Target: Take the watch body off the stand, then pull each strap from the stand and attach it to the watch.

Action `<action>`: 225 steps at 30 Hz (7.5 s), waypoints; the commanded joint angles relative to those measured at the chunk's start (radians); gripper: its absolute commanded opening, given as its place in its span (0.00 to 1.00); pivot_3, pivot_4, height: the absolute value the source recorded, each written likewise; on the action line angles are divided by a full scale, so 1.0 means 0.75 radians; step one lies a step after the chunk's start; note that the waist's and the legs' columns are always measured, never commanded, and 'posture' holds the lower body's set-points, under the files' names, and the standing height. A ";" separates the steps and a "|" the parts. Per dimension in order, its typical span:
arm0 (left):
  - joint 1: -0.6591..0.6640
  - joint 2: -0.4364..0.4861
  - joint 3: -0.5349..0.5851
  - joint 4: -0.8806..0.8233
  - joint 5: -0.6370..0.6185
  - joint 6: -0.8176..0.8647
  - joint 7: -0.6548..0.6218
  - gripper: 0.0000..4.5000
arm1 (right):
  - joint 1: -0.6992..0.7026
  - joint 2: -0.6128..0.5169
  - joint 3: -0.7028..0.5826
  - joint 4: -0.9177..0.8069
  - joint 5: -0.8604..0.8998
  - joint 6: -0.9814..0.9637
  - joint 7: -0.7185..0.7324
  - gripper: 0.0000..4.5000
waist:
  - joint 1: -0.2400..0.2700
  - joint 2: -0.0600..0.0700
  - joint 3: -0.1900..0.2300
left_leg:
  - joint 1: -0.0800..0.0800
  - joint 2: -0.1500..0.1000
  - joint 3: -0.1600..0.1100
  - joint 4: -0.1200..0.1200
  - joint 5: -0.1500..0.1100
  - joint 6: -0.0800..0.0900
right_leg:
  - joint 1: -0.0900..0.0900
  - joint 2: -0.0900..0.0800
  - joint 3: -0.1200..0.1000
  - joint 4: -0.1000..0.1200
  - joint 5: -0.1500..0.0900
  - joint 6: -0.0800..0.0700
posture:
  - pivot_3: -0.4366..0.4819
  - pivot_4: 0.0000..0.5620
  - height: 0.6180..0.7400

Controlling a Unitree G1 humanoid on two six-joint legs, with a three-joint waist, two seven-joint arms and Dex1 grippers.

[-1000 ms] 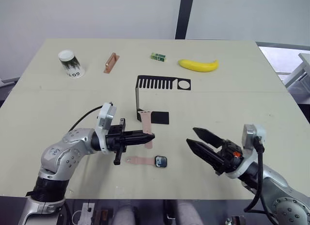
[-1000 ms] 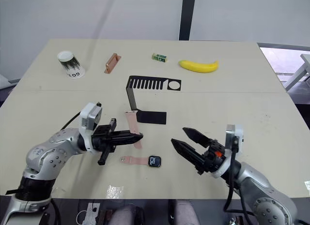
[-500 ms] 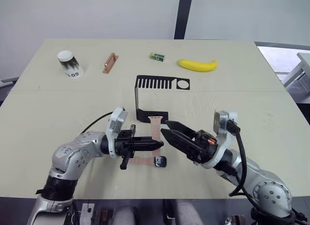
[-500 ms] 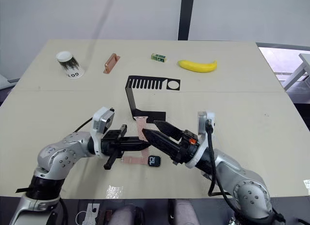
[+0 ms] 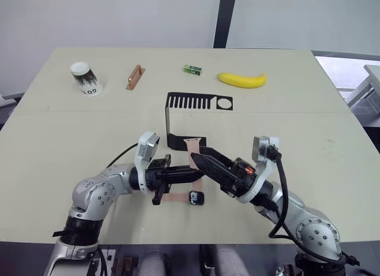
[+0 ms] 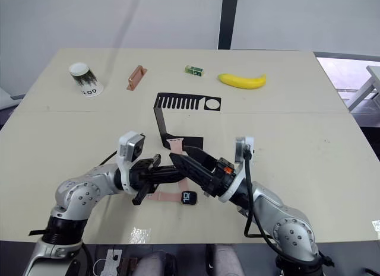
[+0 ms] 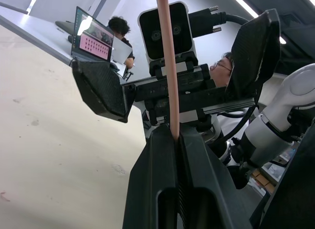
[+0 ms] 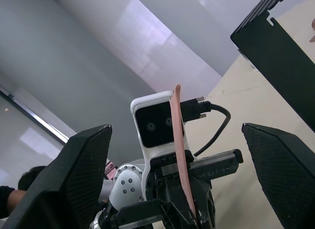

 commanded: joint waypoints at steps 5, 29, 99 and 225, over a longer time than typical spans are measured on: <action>-0.028 -0.045 -0.005 -0.047 -0.030 0.012 0.044 0.00 | -0.015 0.017 0.004 -0.022 0.021 -0.015 0.032 0.52 | 0.000 0.000 0.000 | 0.000 0.000 0.000 0.000 0.000 0.000 | 0.000 0.000 0.000 0.000 0.000 0.000 | 0.48 0.27 1.00; -0.034 -0.073 0.020 -0.116 -0.114 0.101 0.162 0.00 | -0.033 0.050 -0.035 0.003 0.039 -0.024 0.048 0.52 | 0.000 0.000 0.000 | 0.000 0.000 -0.001 0.000 0.000 0.000 | 0.000 0.000 0.000 0.001 0.000 0.000 | 0.48 0.27 1.00; 0.027 0.238 0.121 -0.160 0.183 -0.271 0.000 0.86 | -0.043 -0.213 -0.102 -0.116 -0.261 -0.096 0.266 0.00 | 0.000 0.000 0.000 | 0.000 0.000 -0.001 0.000 0.000 0.000 | 0.000 0.000 -0.001 0.000 0.000 0.000 | 0.48 0.27 1.00; -0.373 0.101 -0.077 0.322 0.042 0.657 -0.042 0.36 | 0.216 -0.550 -0.009 -0.264 -1.492 -0.726 0.721 0.00 | 0.004 -0.007 -0.009 | 0.015 -0.005 -0.004 -0.001 0.001 0.000 | 0.016 -0.001 0.000 0.002 -0.002 0.001 | 0.48 0.27 1.00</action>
